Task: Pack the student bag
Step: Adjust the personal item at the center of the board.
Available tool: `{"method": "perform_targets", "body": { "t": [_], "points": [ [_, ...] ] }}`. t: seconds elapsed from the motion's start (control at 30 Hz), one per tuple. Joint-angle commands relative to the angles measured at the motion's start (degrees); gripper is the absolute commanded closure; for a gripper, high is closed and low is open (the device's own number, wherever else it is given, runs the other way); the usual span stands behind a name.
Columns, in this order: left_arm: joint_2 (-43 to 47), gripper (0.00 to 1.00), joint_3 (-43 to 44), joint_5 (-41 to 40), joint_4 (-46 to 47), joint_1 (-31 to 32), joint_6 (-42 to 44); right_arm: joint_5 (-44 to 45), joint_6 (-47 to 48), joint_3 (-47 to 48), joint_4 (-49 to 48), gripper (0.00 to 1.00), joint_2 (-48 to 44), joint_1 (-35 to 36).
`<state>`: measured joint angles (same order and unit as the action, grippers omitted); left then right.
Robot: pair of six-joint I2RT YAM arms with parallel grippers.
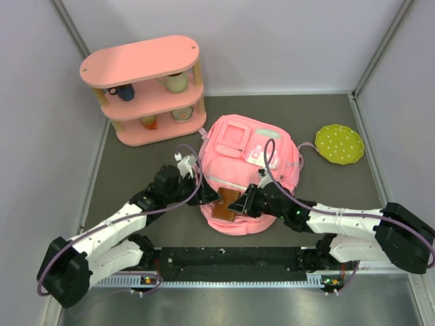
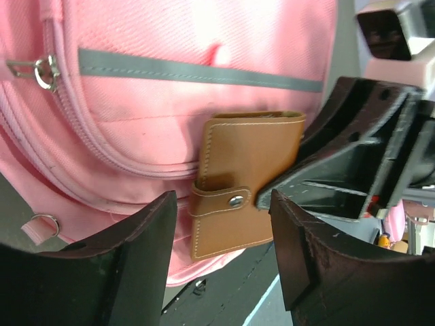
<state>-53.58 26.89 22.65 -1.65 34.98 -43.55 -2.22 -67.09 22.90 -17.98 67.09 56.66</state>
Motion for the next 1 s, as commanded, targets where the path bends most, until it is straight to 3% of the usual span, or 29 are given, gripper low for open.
{"method": "perform_targets", "body": {
  "t": [0.0,0.33,0.6,0.97],
  "points": [
    [-3.8,0.4,1.4,1.9,0.2,0.2,0.0,1.5,0.8,0.4,-1.2,0.81,-0.5,-1.0],
    [2.5,0.45,-3.0,-0.5,3.0,0.2,-0.8,1.3,0.7,0.6,-1.2,0.81,-0.3,-1.3],
    [0.7,0.53,-5.7,-0.5,6.8,0.3,-1.9,0.3,0.7,0.9,-1.5,0.81,0.3,-1.5],
    [-1.3,0.54,-5.4,-2.6,11.8,0.3,-1.3,-0.7,0.7,1.2,-2.2,0.81,1.5,-1.5]
  ]
}}
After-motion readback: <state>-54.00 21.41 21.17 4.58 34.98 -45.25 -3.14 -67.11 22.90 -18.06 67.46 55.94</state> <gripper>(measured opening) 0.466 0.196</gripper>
